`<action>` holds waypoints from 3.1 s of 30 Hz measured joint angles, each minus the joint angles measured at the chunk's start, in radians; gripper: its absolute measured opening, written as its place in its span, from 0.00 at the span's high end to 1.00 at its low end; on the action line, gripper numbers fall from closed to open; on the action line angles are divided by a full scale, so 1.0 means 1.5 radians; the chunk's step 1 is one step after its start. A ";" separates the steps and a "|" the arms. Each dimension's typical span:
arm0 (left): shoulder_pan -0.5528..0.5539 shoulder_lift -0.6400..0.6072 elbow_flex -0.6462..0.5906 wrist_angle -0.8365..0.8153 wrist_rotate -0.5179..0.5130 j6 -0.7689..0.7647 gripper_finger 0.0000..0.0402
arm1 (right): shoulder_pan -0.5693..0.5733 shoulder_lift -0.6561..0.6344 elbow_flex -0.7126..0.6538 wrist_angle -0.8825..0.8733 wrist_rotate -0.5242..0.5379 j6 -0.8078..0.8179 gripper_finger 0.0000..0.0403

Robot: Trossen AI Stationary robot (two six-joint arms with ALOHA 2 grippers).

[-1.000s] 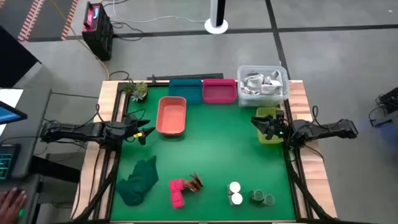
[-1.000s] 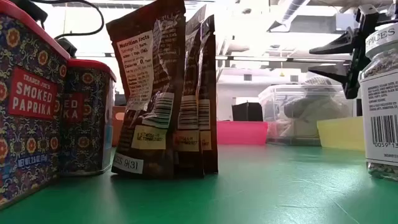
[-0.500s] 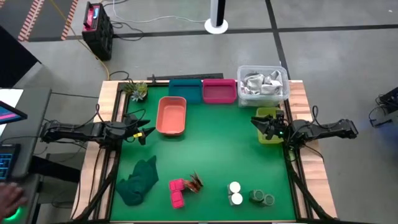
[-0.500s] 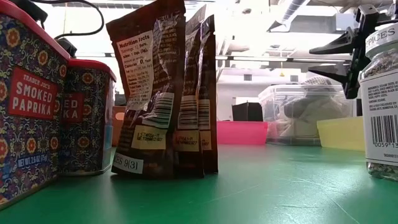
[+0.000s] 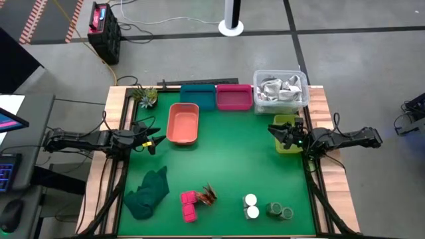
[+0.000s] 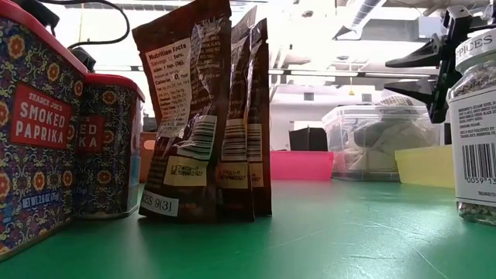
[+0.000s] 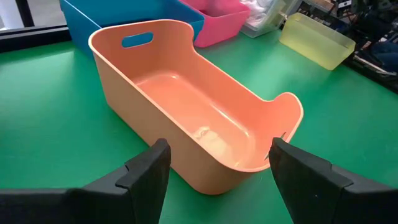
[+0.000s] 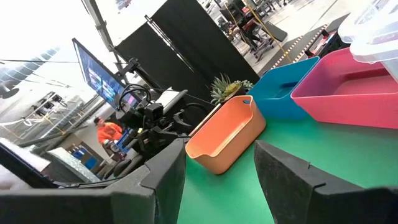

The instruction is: Sort spices by type

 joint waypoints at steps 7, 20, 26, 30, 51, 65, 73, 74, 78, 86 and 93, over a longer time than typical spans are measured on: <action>0.000 0.000 0.000 0.000 0.000 0.000 0.36 | 0.000 0.000 0.000 0.000 0.000 0.000 0.46; 0.000 0.000 0.000 0.015 0.001 -0.015 0.36 | 0.000 0.000 0.000 0.000 0.000 0.000 0.46; 0.000 0.000 -0.005 0.118 0.001 -0.122 0.36 | 0.000 0.000 0.000 0.000 0.000 0.000 0.46; 0.000 0.000 -0.004 0.157 -0.014 -0.174 0.36 | 0.000 0.000 0.000 0.000 0.000 0.000 0.46; 0.000 0.150 0.168 0.285 0.004 -0.175 0.36 | -0.048 -0.001 0.000 0.167 0.035 0.054 0.46; -0.042 0.483 0.475 0.186 0.158 -0.140 0.36 | -0.019 0.090 0.184 0.045 -0.161 -0.080 0.46; -0.091 0.667 0.660 -0.024 0.314 -0.096 0.36 | 0.005 0.342 0.450 -0.234 -0.161 -0.158 0.46; -0.096 0.686 0.679 -0.040 0.341 -0.089 0.36 | 0.005 0.375 0.483 -0.263 -0.161 -0.159 0.46; -0.122 0.753 0.752 -0.106 0.421 -0.059 0.36 | 0.005 0.494 0.588 -0.332 -0.175 -0.201 0.46; -0.215 0.830 0.797 -0.246 0.469 -0.066 0.36 | -0.001 0.642 0.679 -0.346 -0.178 -0.205 0.46; -0.269 0.852 0.797 -0.260 0.459 -0.109 0.36 | 0.007 0.712 0.742 -0.402 -0.178 -0.203 0.43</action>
